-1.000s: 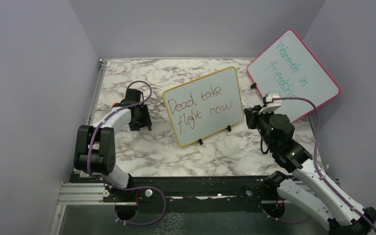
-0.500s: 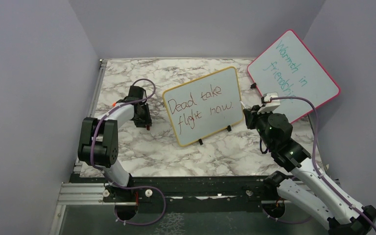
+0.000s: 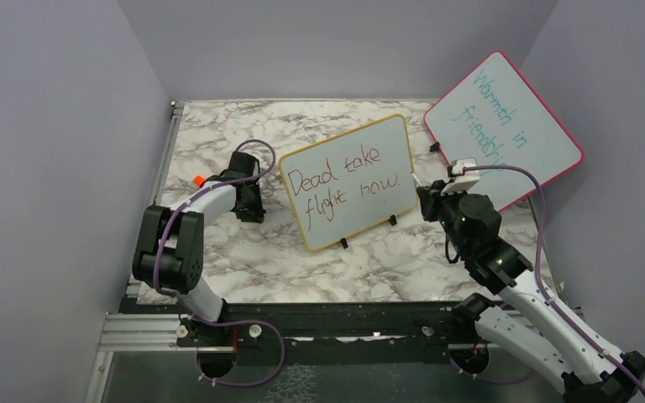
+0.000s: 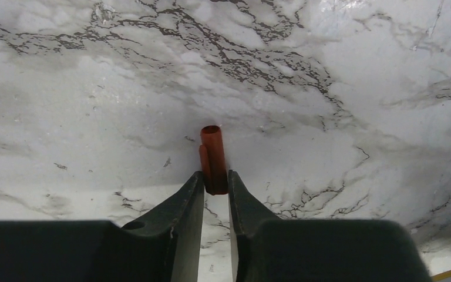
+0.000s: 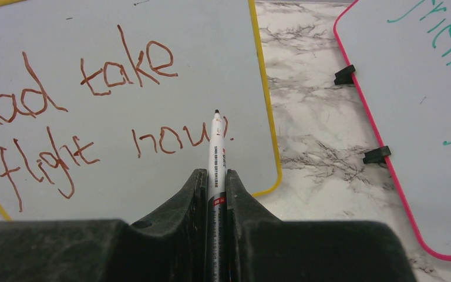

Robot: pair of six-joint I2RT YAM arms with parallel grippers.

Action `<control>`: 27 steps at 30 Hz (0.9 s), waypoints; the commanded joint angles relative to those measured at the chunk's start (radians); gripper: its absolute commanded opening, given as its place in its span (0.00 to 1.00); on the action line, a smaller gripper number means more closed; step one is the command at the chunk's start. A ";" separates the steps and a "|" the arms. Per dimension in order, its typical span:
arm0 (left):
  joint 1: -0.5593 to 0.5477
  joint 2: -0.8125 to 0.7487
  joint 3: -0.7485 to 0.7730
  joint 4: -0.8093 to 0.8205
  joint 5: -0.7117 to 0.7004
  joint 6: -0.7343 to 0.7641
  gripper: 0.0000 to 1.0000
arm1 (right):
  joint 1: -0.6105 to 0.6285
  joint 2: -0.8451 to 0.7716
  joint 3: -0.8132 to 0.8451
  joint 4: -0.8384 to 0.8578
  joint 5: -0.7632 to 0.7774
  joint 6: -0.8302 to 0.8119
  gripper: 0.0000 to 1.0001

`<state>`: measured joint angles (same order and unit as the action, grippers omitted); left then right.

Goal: Write a sentence on the whiteboard
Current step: Close the whiteboard marker at the center of the board.

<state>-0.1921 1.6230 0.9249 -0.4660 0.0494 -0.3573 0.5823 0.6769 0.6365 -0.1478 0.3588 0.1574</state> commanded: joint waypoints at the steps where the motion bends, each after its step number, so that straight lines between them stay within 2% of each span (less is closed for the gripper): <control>1: -0.006 -0.002 -0.030 -0.060 -0.042 -0.015 0.19 | -0.004 -0.012 -0.008 0.032 -0.016 -0.001 0.01; 7: -0.006 -0.056 -0.033 -0.045 -0.043 -0.006 0.11 | -0.004 -0.009 -0.009 0.031 -0.041 -0.005 0.00; 13: -0.006 -0.197 -0.048 -0.042 -0.043 0.032 0.00 | -0.004 -0.009 -0.002 0.031 -0.118 -0.022 0.01; 23: -0.006 -0.492 -0.031 -0.046 0.014 0.249 0.00 | -0.004 -0.003 0.071 0.009 -0.290 -0.052 0.01; 27: -0.019 -0.590 0.009 -0.041 0.036 0.322 0.00 | -0.004 0.013 0.147 -0.059 -0.384 -0.078 0.01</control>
<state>-0.1928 1.1206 0.8814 -0.5140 0.0425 -0.1555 0.5823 0.6834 0.6868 -0.1719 0.1089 0.1173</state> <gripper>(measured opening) 0.128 0.173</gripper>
